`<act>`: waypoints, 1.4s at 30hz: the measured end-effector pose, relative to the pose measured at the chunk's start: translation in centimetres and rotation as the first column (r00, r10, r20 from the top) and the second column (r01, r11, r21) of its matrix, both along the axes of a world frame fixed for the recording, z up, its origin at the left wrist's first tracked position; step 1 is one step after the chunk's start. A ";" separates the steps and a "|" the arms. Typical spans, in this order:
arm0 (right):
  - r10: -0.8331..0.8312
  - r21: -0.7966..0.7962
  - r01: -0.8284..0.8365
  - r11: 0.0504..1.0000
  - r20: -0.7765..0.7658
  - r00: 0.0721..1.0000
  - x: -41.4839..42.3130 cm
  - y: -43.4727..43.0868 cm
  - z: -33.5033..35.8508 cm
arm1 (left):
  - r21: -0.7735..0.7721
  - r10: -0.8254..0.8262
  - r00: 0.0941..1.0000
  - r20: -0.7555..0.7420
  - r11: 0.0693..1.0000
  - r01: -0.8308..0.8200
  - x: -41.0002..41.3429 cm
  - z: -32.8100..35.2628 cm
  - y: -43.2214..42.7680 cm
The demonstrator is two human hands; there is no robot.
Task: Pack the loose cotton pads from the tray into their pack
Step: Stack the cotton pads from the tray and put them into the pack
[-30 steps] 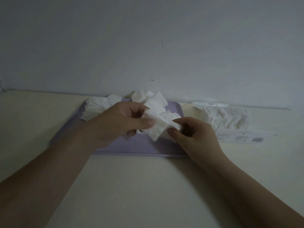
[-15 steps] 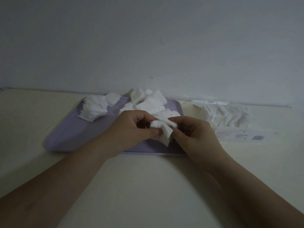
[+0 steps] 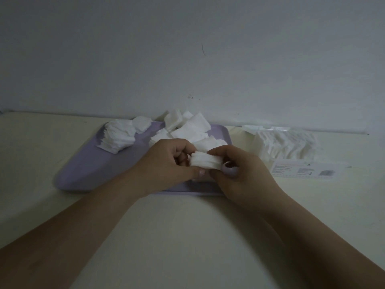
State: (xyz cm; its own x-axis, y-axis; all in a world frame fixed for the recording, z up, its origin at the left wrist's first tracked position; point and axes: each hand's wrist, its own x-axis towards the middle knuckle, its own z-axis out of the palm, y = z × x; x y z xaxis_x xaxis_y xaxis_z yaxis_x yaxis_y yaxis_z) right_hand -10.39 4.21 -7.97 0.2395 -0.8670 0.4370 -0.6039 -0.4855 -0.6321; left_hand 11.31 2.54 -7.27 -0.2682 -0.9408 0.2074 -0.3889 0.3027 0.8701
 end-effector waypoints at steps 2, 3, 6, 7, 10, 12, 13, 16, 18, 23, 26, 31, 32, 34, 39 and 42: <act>0.016 -0.029 -0.018 0.999 -0.068 0.998 -0.1 0.1 0.0 | 0.022 0.021 1.000 0.020 1.000 -0.021 0.1 0.1 -0.1; 0.037 -0.040 -0.040 0.998 -0.082 0.996 0.0 0.1 0.0 | 0.032 0.025 0.999 0.029 0.999 -0.025 0.1 0.1 -0.1; 0.061 -0.099 -0.068 0.993 -0.079 0.995 0.4 0.1 -0.4 | 0.048 0.020 0.997 0.080 0.999 -0.024 0.2 0.4 -0.2; 0.053 -0.116 -0.060 0.991 -0.063 0.997 0.5 0.0 -0.5 | 0.054 0.022 0.996 0.089 0.998 -0.027 0.4 0.5 -0.3; 0.044 -0.140 -0.054 0.989 -0.074 0.996 0.8 0.0 -0.8 | 0.061 0.057 0.995 0.078 0.996 -0.061 0.5 0.7 -0.6; 0.044 -0.173 -0.067 0.983 -0.133 0.990 0.9 -0.1 -0.9 | 0.060 0.048 0.995 0.083 0.997 -0.053 0.3 0.6 -0.4; 0.039 -0.189 -0.068 0.980 -0.156 0.987 1.0 -0.1 -0.9 | 0.062 0.030 0.995 0.094 0.997 -0.036 0.2 0.6 -0.3; -0.011 -0.226 -0.019 0.974 -0.134 0.991 0.9 -0.3 -1.0 | 0.028 0.111 0.989 0.098 0.993 -0.114 0.5 0.6 -0.8; -0.095 -0.232 0.072 0.970 -0.089 0.991 0.8 -0.5 -1.0 | -0.094 0.310 0.946 0.095 0.949 -0.302 1.4 0.6 -1.7; -0.246 -0.190 0.227 0.955 -0.081 0.966 0.9 -1.1 -0.9 | -0.244 0.409 0.846 0.341 0.908 -0.341 2.6 -1.2 -2.4; -0.207 -0.084 0.205 0.975 -0.023 0.978 0.8 -1.1 -1.0 | -0.277 0.446 0.825 0.348 0.889 -0.364 2.2 -1.0 -2.4; -0.164 0.050 0.163 0.985 0.013 0.986 0.8 -0.9 -0.8 | -0.231 0.378 0.789 0.484 0.925 -0.302 1.2 -1.1 -1.8; -0.163 0.074 0.161 0.984 0.021 0.986 0.8 -0.8 -0.7 | -0.216 0.368 0.769 0.523 0.930 -0.298 1.0 -1.0 -1.7; -0.173 0.114 0.166 0.979 0.054 0.983 0.7 -0.8 -0.5 | -0.188 0.370 0.772 0.516 0.929 -0.320 0.8 -0.7 -1.7; -0.224 0.142 0.204 0.969 0.140 0.964 0.5 -0.7 -0.3 | -0.039 0.329 0.893 0.308 0.942 -0.334 1.1 -0.1 -1.3; -0.237 0.141 0.218 0.966 0.135 0.962 0.5 -0.7 -0.3 | 0.037 0.276 0.948 0.158 0.958 -0.285 1.5 0.3 -1.2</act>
State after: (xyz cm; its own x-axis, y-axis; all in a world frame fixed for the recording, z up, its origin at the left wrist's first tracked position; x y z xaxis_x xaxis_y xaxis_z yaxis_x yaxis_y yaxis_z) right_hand -9.90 3.54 -8.23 -0.0298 -0.9403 0.3390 -0.5834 -0.2591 -0.7698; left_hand 12.79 1.36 -7.01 -0.0152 -0.9917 0.1277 -0.5777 0.1129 0.8084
